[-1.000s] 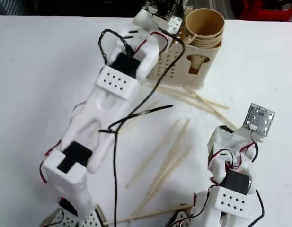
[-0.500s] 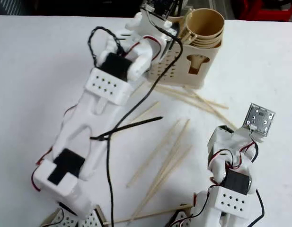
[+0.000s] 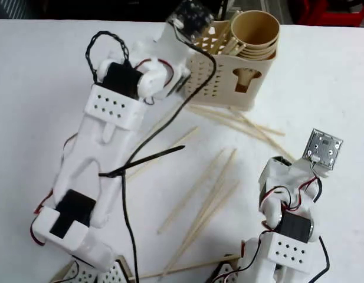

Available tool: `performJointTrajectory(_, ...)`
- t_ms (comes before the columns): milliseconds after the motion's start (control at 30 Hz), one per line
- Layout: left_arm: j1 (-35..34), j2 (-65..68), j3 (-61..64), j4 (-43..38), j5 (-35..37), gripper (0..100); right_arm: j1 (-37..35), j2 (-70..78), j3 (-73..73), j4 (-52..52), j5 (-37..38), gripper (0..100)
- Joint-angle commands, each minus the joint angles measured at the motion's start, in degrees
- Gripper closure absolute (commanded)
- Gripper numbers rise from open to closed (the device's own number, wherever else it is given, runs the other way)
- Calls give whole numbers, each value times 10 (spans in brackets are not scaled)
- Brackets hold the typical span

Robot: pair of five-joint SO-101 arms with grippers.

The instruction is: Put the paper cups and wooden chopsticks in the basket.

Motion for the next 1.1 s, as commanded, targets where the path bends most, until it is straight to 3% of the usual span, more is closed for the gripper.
performJointTrajectory(0, -6, -33, -21, 76, -16, 783, 6, -13, -3, -11, 1, 978)
performJointTrajectory(267, -9, 5, -20, 208, -80, 747, 6, -13, -3, -11, 1, 978)
performJointTrajectory(500, -53, 96, -19, 236, -93, 725, 6, -13, -3, -11, 1, 978)
performJointTrajectory(800, -99, 214, -5, 146, -90, 720, 6, -13, -3, -11, 1, 978)
performJointTrajectory(1067, -97, 322, -10, 62, -90, 809, 6, -13, -3, -11, 1, 978)
